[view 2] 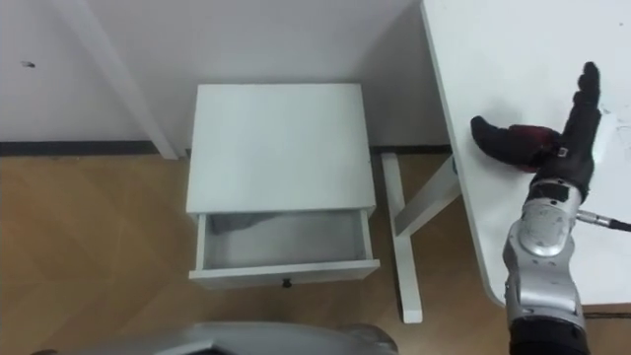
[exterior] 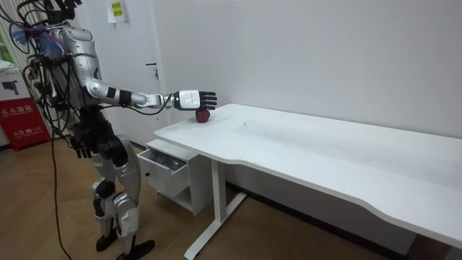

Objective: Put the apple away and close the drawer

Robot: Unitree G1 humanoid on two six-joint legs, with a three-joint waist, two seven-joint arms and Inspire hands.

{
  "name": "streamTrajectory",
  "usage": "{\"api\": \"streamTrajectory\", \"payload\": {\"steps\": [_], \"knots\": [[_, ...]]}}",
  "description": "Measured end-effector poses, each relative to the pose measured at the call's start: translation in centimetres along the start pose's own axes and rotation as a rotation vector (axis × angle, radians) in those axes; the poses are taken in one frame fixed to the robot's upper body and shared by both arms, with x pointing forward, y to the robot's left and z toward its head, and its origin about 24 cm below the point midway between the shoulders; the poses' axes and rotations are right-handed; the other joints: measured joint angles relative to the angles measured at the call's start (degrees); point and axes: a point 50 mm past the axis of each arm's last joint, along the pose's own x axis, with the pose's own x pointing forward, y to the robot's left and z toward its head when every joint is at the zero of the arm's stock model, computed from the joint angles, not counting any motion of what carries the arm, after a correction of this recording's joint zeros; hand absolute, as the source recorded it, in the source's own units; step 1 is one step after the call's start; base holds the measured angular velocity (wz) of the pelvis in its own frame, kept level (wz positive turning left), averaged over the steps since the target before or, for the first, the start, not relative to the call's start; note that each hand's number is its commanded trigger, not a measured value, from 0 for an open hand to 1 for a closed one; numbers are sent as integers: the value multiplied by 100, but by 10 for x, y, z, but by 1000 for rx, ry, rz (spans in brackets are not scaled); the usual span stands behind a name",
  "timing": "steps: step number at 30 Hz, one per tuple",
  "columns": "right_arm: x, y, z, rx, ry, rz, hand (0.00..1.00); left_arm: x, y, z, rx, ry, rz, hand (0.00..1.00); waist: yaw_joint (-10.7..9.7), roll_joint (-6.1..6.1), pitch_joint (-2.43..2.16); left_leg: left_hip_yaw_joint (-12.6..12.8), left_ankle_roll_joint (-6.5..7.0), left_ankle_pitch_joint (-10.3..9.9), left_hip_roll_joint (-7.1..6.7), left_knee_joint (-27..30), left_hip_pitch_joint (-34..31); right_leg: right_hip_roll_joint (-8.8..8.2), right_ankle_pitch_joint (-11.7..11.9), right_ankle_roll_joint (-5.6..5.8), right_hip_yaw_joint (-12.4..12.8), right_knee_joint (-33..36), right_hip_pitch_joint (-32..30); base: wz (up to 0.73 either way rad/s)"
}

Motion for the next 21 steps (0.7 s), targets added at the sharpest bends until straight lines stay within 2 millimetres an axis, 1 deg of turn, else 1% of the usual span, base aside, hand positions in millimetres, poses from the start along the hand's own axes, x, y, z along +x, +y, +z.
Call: {"api": "streamTrajectory", "payload": {"steps": [1,3,4,9,10,15,17,18,19,21], "knots": [[0,1,-1,-24,-2,13,0,0,0,0,0,1,0,0,-1,1,-10,-3,0,0,0,0,1,0,0,0,-1,-2,4,0],[0,2,-1,-44,-4,28,0,0,0,-2,1,4,0,0,-1,0,-13,-6,0,0,-2,0,2,0,1,-1,-1,-17,12,0],[-1,2,-2,-59,-3,37,0,-1,0,-3,-1,7,1,0,1,-15,-24,-6,0,0,-7,0,2,0,2,-3,2,-55,28,0],[-2,3,-4,-112,-7,73,0,-1,0,-3,10,6,2,0,-1,-29,-27,-6,0,0,-10,-7,14,-2,2,-3,2,-64,43,0],[-3,4,-7,-122,1,80,0,0,1,-3,17,5,2,0,1,-43,-36,-6,0,0,-9,-10,15,-1,2,-3,2,-65,44,0],[-3,2,-16,-165,27,89,0,0,1,-2,21,2,2,0,-18,-106,-32,-37,-2,-2,-10,-18,65,-2,3,-2,-25,-71,109,2],[-2,-1,-18,-181,38,89,50,0,1,-2,21,3,0,0,-11,-129,-30,-37,-2,-2,-11,-18,66,-2,3,-2,-25,-71,111,0],[-1,-1,-19,-185,40,88,82,0,1,-2,22,4,0,0,-11,-132,-31,-37,-2,-2,-11,-18,66,-1,3,-2,-23,-71,111,0],[-2,-2,-20,-199,44,89,100,0,0,-3,22,6,-3,0,-13,-136,-31,-37,-2,-2,-10,-18,67,-1,3,-2,-23,-71,114,0],[-2,-2,-21,-215,42,90,100,0,0,-3,22,8,-7,0,-29,-137,-31,-37,-2,-2,-10,-19,70,-1,3,-2,-24,-71,117,0]]}}
